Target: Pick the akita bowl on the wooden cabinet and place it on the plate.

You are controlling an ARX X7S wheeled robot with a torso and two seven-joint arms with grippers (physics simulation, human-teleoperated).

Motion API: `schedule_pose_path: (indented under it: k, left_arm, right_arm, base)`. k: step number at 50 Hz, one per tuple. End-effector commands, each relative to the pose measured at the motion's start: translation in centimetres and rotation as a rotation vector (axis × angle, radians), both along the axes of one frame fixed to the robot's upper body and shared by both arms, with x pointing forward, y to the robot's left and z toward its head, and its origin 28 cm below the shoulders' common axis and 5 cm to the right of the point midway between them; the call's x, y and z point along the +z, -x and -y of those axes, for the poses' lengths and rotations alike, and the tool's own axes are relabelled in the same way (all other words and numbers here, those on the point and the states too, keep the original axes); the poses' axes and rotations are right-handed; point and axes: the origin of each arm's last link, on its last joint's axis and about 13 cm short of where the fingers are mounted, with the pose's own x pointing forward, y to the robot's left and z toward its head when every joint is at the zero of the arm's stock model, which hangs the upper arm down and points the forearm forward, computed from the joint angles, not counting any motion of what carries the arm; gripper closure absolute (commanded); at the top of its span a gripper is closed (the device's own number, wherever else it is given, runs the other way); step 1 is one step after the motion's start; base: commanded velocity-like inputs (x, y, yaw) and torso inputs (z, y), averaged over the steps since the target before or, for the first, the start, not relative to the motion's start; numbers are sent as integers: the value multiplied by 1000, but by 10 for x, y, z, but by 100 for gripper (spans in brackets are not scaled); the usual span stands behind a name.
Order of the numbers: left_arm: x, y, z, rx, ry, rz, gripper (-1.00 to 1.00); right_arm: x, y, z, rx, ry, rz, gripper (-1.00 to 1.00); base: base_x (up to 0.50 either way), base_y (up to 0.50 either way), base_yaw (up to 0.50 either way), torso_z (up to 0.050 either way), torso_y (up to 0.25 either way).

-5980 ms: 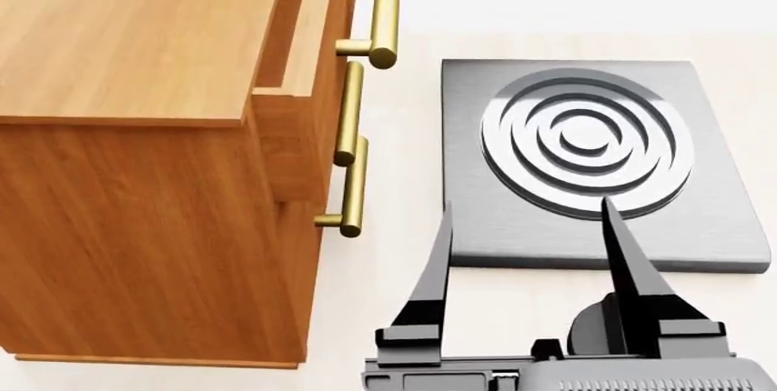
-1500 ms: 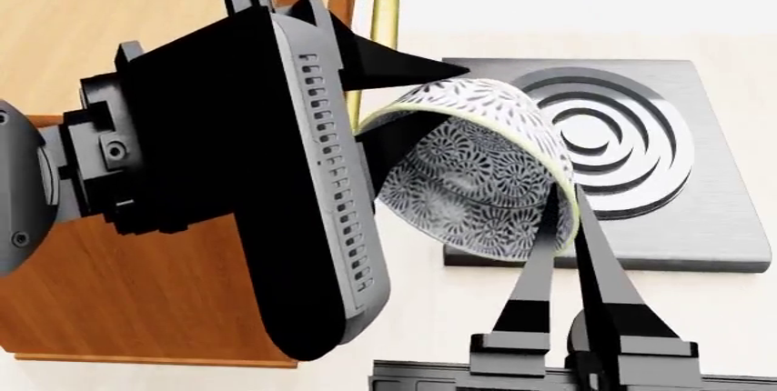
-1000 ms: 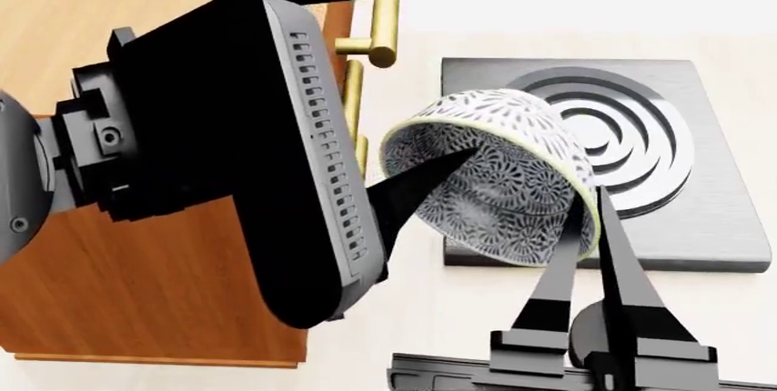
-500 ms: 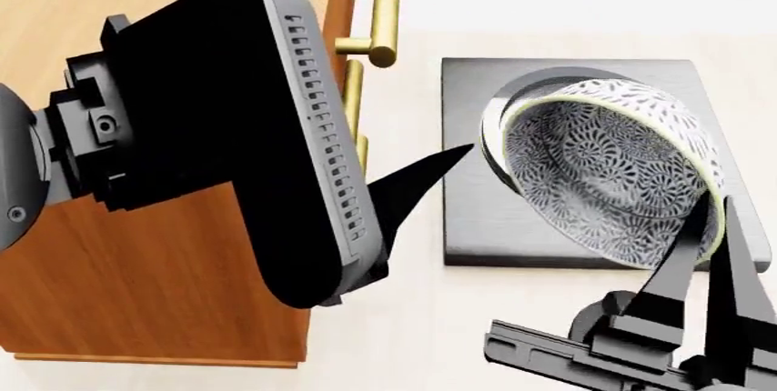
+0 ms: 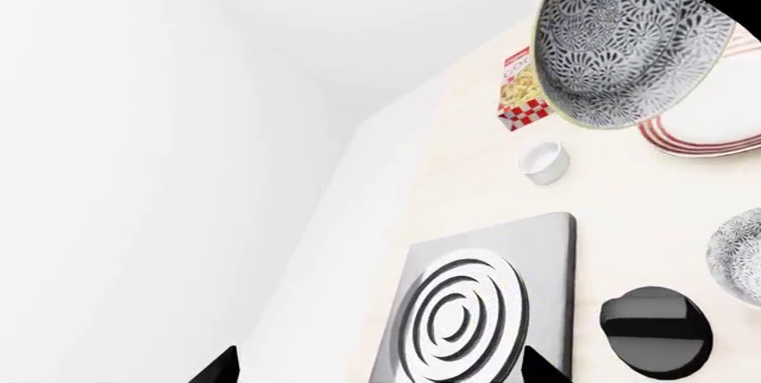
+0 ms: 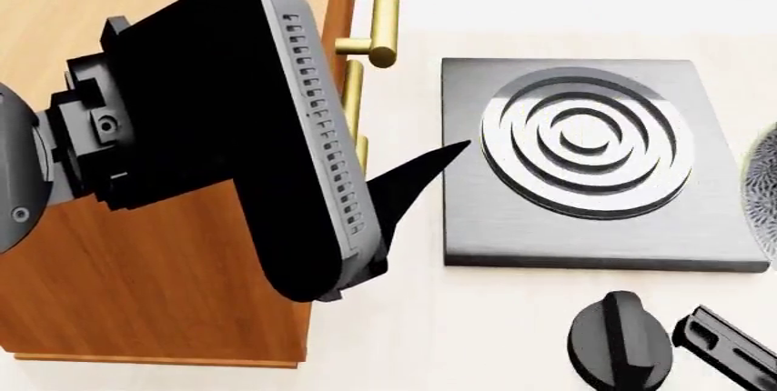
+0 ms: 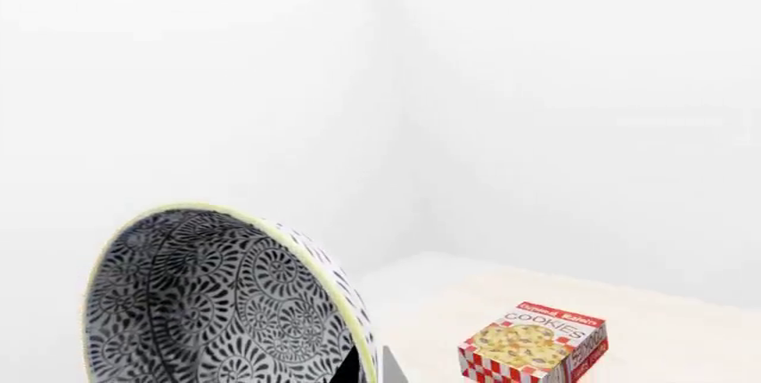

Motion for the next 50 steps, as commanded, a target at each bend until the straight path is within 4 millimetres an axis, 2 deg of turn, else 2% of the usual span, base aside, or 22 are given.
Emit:
schedule_pose_path:
  k: [1, 13, 26, 37, 46, 50]
  left_arm:
    - [-1, -1, 1, 2, 6, -5, -100]
    - [-2, -3, -2, 18, 21, -8, -100]
    - [-3, -4, -3, 17, 24, -14, -100]
    - [-5, -4, -4, 21, 27, -17, -100]
    - [-8, -5, -5, 24, 29, -23, -100]
    - [-8, -6, -5, 23, 31, -23, -100]
  right_arm:
    - [7, 5, 9, -146, -26, -20, 100]
    - [8, 10, 14, -145, -66, 6, 100]
    - [13, 19, 41, -133, -184, 59, 100]
    - [14, 34, 51, -13, -313, 176, 100]
    - [20, 36, 55, 36, -347, 217, 100]
    - [26, 34, 60, 93, -420, 251, 100]
  base:
    - [0, 0, 0, 0, 0]
    - [0, 0, 0, 0, 1]
    - [0, 0, 0, 0, 0]
    - [0, 0, 0, 0, 0]
    - [0, 0, 0, 0, 1]
    - [0, 0, 0, 0, 0]
